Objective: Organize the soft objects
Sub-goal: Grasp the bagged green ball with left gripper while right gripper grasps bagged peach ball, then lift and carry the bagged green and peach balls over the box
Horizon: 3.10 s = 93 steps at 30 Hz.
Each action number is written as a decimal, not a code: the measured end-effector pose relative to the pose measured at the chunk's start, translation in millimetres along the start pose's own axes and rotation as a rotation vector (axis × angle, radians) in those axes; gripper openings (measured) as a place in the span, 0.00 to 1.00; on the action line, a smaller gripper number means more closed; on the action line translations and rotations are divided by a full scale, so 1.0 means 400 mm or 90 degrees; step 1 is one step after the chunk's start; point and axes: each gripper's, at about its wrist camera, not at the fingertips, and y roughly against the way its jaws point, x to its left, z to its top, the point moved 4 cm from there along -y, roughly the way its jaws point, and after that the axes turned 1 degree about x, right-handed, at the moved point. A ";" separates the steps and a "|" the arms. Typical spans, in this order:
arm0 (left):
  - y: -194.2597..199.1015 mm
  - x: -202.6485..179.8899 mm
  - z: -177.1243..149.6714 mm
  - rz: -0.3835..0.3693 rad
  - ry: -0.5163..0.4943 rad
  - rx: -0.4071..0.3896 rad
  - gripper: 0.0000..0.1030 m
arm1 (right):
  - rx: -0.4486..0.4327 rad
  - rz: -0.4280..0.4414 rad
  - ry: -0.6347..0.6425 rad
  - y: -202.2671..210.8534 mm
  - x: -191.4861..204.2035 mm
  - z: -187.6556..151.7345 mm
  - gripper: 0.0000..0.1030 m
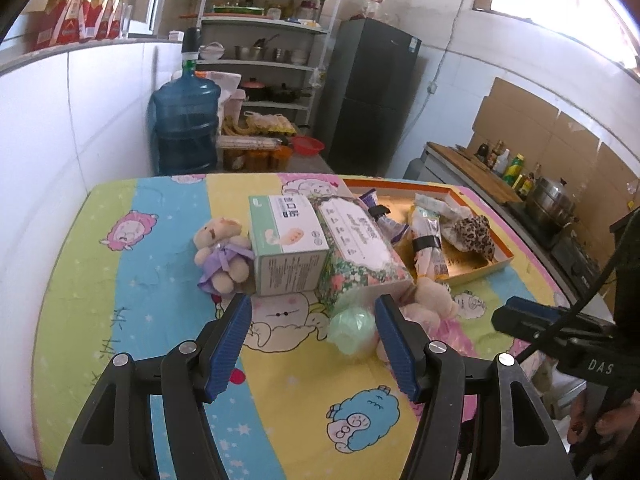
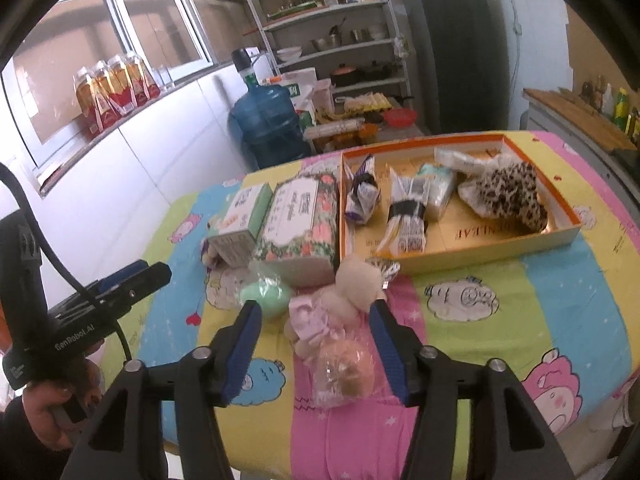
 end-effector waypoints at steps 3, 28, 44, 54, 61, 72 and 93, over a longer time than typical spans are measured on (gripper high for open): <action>-0.011 -0.002 -0.012 -0.005 -0.004 0.004 0.64 | 0.023 -0.001 0.008 -0.029 0.001 -0.024 0.60; -0.186 -0.044 -0.050 -0.061 -0.043 0.092 0.64 | 0.131 -0.044 0.020 -0.176 -0.064 -0.095 0.61; -0.284 -0.056 -0.066 -0.110 -0.048 0.129 0.51 | 0.147 -0.012 0.005 -0.189 -0.075 -0.099 0.60; -0.269 -0.072 -0.070 -0.126 -0.065 0.112 0.38 | 0.141 -0.015 0.029 -0.173 -0.052 -0.105 0.51; -0.230 -0.060 -0.070 -0.124 -0.058 0.093 0.38 | 0.123 -0.007 0.031 -0.147 -0.039 -0.100 0.50; -0.138 -0.068 -0.046 -0.126 -0.059 0.061 0.38 | 0.075 0.008 0.021 -0.076 -0.020 -0.072 0.50; -0.093 -0.241 0.107 -0.162 -0.102 -0.006 0.38 | -0.057 -0.042 -0.005 0.104 -0.145 0.054 0.50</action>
